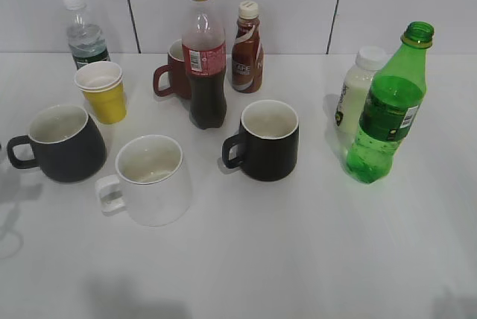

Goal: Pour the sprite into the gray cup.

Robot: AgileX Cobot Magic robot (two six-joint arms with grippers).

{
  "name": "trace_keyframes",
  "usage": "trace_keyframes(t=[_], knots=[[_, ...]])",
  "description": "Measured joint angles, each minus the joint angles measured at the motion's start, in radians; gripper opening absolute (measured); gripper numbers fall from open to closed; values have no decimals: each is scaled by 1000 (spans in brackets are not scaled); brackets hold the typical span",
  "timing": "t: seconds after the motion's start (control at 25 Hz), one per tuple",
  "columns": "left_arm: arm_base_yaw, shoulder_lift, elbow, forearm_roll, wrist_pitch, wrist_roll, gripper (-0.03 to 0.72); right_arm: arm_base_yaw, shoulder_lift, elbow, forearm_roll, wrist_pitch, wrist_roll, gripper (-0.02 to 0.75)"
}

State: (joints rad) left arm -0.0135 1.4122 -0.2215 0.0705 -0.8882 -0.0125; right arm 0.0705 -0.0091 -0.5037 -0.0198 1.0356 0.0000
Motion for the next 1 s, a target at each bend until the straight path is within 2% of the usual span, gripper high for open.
trace_keyframes(t=[0.2, 0.28, 0.48, 0.64, 1.0], knots=[[0, 262, 70, -3, -248, 0, 280, 0, 0, 0, 0, 0, 0, 573], [0, 355, 77, -13, -293, 0, 297, 0, 0, 0, 0, 0, 0, 573], [0, 501, 68, -71, -310, 13, 305, 0, 0, 0, 0, 0, 0, 573], [0, 534, 28, -71, -313, 13, 305, 0, 0, 0, 0, 0, 0, 573], [0, 645, -128, -71, -327, 13, 292, 0, 0, 0, 0, 0, 0, 573]])
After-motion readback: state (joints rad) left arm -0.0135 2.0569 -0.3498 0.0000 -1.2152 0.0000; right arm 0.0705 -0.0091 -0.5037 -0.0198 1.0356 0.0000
